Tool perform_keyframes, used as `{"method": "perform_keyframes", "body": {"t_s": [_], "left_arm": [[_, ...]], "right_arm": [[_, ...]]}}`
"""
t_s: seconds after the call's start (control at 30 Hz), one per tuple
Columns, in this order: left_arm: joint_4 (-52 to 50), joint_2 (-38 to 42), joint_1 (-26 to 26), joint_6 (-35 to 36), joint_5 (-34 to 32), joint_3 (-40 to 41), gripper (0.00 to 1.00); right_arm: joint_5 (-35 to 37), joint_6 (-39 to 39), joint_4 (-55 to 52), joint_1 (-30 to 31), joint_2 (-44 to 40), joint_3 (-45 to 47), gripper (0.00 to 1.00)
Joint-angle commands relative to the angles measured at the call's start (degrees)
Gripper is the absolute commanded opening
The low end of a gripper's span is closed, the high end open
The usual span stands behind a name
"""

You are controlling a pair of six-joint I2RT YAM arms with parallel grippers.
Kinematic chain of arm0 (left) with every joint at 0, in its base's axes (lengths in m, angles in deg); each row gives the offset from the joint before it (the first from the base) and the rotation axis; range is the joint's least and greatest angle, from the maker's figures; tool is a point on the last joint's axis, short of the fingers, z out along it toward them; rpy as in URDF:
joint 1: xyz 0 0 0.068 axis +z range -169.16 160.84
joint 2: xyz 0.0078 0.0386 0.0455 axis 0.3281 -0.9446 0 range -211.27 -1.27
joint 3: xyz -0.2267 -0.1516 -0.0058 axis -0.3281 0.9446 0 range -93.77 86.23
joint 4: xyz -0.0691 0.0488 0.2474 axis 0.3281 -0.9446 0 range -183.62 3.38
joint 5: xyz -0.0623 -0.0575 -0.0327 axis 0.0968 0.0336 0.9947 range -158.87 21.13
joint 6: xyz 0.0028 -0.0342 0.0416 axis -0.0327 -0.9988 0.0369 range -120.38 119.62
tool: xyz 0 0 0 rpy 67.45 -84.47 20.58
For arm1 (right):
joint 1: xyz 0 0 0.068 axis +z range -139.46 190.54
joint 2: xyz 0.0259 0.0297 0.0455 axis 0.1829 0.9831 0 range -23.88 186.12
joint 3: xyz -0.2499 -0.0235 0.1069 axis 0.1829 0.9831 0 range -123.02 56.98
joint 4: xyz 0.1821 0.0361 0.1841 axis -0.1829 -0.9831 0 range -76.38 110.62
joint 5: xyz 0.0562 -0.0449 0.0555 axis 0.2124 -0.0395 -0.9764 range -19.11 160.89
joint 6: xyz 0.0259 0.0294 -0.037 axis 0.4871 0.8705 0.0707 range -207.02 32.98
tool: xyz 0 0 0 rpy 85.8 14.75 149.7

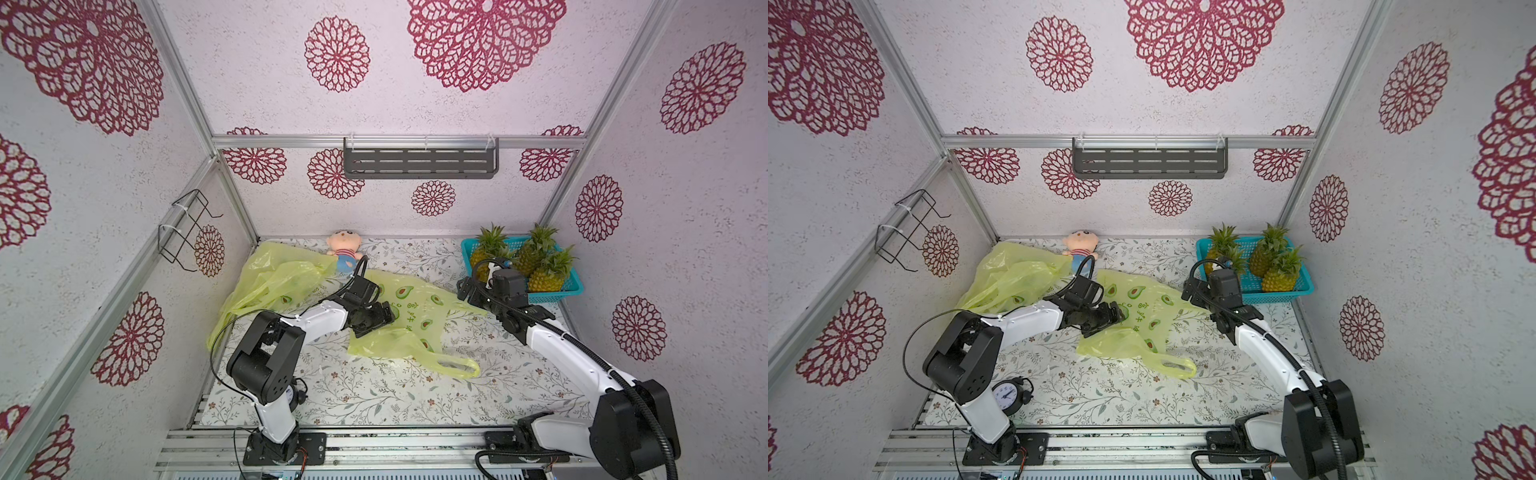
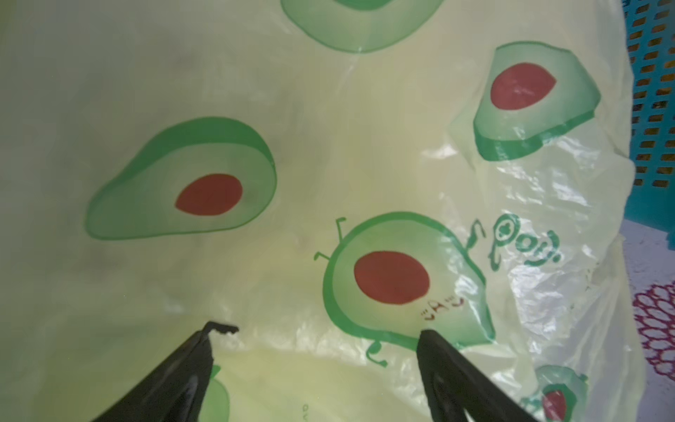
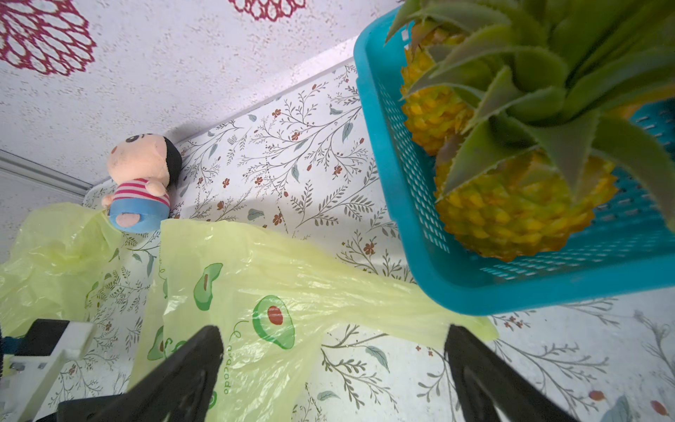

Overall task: Place the pineapple into a plastic bag & tie a knot
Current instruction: Move the plastic bag to the center of the board.

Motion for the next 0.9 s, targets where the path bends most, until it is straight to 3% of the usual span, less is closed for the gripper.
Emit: {"method": "perform_keyframes", "body": {"t_s": [0.0, 0.23, 0.4, 0.7, 0.87], "left_arm": [[-3.44, -0.61, 1.66, 4.72, -5.86, 1.53, 0.92], [-9.0, 1.62, 10.56, 16.72, -12.08, 4.15, 0.95], [-16.73, 6.26, 16.51, 19.13, -16.71, 1.31, 0.98], [-20.86, 16.32, 14.44, 17.69, -7.33, -6.76, 0.97], [-22.32, 19.41, 8.52, 19.36, -9.64, -7.43, 0.97]], "right_arm": [[-0.58, 1.13, 1.46, 0.34, 0.83, -1.9, 0.99], [-1.65, 1.68, 2.21, 0.81, 4.19, -2.81, 0.99], [-2.34, 1.81, 1.92, 1.53, 5.09, -3.3, 0.99], [-10.46, -0.01, 0.52, 4.95, 6.11, -6.23, 0.99], [-14.45, -6.46, -1.81, 8.6, 10.56, -7.75, 0.92]]}}
